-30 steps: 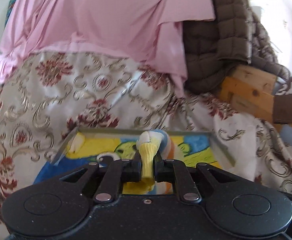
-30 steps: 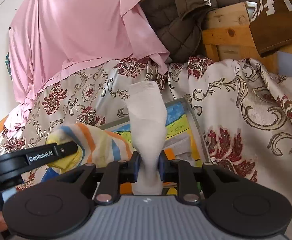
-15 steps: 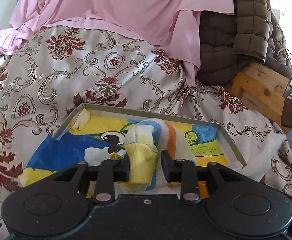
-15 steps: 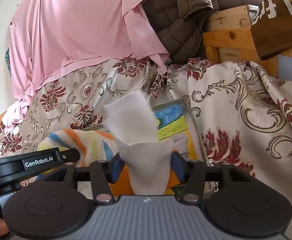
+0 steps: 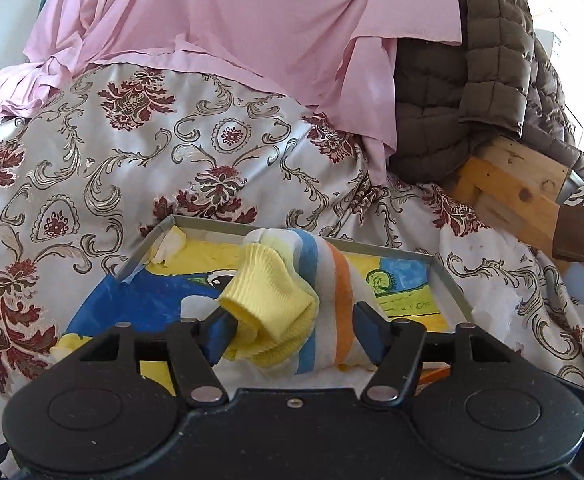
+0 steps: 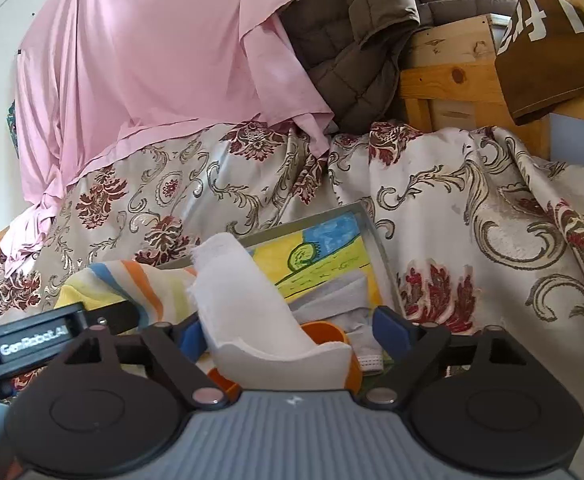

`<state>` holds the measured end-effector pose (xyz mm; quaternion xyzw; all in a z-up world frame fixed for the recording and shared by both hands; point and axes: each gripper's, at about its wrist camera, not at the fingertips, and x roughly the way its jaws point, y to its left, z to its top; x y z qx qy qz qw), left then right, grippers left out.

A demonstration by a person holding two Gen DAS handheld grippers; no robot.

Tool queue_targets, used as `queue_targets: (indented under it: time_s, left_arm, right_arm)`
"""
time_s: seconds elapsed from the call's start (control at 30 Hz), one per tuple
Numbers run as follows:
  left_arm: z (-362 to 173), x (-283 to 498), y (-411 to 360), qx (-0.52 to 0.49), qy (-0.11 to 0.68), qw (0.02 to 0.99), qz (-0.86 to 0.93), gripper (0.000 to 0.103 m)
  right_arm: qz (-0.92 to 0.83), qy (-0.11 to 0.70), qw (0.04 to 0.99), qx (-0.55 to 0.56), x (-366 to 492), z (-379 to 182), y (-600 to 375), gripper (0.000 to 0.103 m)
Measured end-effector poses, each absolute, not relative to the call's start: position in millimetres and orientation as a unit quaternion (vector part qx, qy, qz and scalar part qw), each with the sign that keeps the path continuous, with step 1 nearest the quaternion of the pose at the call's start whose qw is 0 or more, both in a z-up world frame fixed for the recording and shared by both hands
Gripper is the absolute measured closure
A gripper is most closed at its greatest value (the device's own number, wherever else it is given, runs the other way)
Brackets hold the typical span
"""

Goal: Organize soft objects
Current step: 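Lower the sock into the tray with the left gripper while the right drops the tissue, then withdraw both open grippers from the tray back toward the pile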

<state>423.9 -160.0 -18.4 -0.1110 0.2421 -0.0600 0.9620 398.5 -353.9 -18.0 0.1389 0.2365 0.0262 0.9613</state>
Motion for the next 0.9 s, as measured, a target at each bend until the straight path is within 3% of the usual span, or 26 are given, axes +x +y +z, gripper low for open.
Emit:
queue_targets:
  time_s: [0.33,0.9]
  left_arm:
    - [-16.9,412.6,-151.2,-0.118,0.239,0.962,-0.064,0.03]
    - [10.8,349.1,-125.5,-0.13,0.223,0.964,-0.063,0.02]
  right_arm:
    - [0.033,0.222,0.964,0.144,389.8,-4.9,-359.8,0.005]
    - [0.015,0.171,0.975,0.144,320.6,43.0,-361.7,0.0]
